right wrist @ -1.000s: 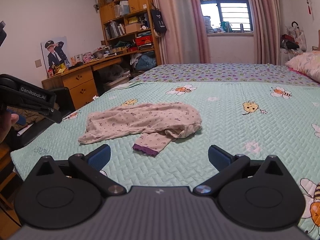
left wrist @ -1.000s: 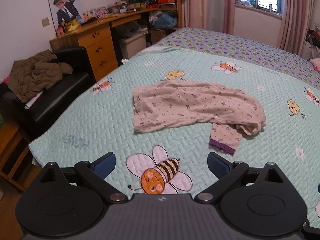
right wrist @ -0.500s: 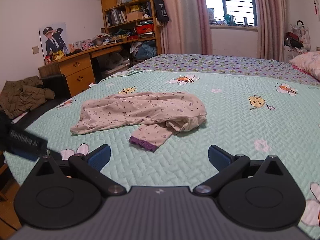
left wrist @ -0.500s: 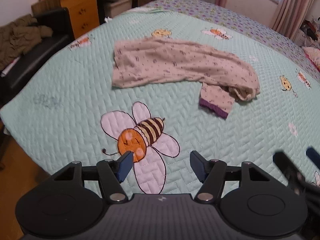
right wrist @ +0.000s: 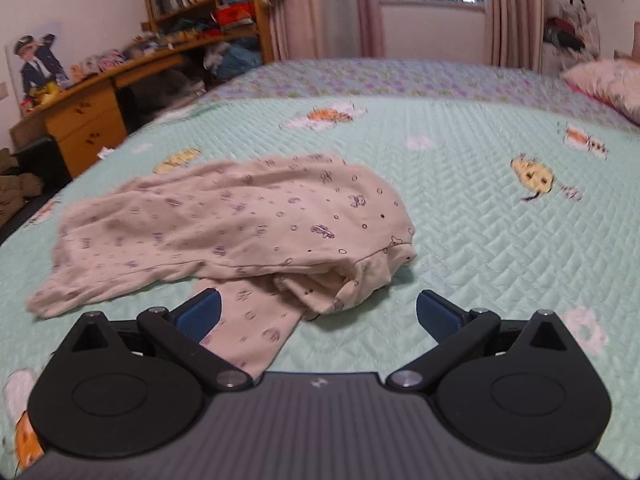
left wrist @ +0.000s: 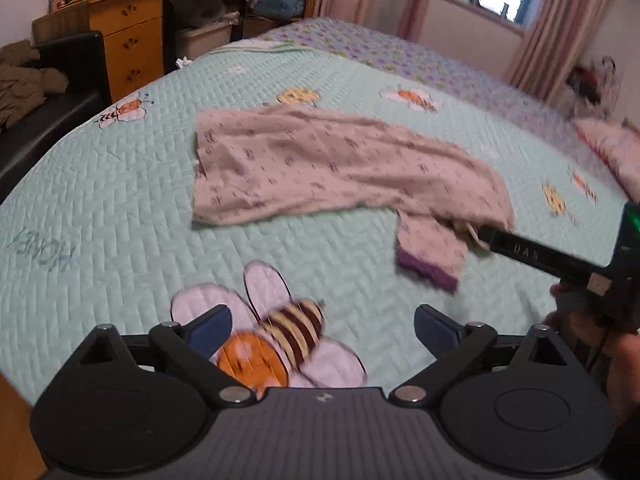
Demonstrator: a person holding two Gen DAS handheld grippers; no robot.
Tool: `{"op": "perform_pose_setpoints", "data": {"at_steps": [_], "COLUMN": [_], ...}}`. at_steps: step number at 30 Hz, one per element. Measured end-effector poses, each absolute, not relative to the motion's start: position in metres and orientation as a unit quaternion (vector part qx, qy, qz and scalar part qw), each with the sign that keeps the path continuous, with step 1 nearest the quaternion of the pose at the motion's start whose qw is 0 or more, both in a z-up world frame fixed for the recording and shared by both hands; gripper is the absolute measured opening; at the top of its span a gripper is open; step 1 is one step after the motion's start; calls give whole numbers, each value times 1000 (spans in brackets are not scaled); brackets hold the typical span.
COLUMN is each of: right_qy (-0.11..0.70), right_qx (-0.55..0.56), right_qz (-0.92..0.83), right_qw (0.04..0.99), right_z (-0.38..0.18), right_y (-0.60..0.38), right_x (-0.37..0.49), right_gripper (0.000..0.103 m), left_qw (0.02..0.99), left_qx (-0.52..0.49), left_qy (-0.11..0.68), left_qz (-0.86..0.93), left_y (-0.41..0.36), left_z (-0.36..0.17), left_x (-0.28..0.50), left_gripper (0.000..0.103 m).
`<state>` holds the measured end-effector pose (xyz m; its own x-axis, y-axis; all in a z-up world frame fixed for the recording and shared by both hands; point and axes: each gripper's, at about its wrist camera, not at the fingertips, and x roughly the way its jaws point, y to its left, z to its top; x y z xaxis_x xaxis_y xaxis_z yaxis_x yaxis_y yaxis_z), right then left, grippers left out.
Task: Fold clothes
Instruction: 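Move both tools down toward the pink garment on the bedspread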
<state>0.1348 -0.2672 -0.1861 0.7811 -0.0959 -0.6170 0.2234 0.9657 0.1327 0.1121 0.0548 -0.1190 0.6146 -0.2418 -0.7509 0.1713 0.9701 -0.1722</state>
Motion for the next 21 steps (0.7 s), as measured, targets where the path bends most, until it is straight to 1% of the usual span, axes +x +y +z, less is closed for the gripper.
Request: {"op": "perform_pose_setpoints", "data": {"at_steps": [4, 5, 8, 10, 12, 13, 17, 21], "right_qy": [325, 326, 350, 363, 368, 369, 364, 332], "right_qx": [110, 113, 117, 117, 112, 110, 96, 83], "right_qz": [-101, -107, -119, -126, -123, -120, -113, -106], "right_qw": [934, 932, 922, 916, 915, 915, 920, 934], "right_z": [-190, -190, -195, -199, -202, -203, -201, -181], "right_y": [-280, -284, -296, -303, -306, -307, -310, -306], "right_x": [162, 169, 197, 211, 218, 222, 226, 217], "right_gripper": [103, 103, 103, 103, 103, 103, 103, 103], "left_qw": [908, 909, 906, 902, 898, 896, 887, 904], "left_qx": [-69, -83, -116, -92, -57, -41, -44, -20], "left_qy": [403, 397, 394, 414, 434, 441, 458, 426], "left_qz": [-92, -95, -105, -78, -48, -36, -32, -36], "left_y": [72, 76, 76, 66, 59, 55, 46, 27], "left_z": [-124, -127, -138, -154, -168, -175, -188, -163], "left_x": [158, 174, 231, 268, 303, 314, 329, 312], "left_gripper": [100, 102, 102, 101, 99, 96, 95, 97]}}
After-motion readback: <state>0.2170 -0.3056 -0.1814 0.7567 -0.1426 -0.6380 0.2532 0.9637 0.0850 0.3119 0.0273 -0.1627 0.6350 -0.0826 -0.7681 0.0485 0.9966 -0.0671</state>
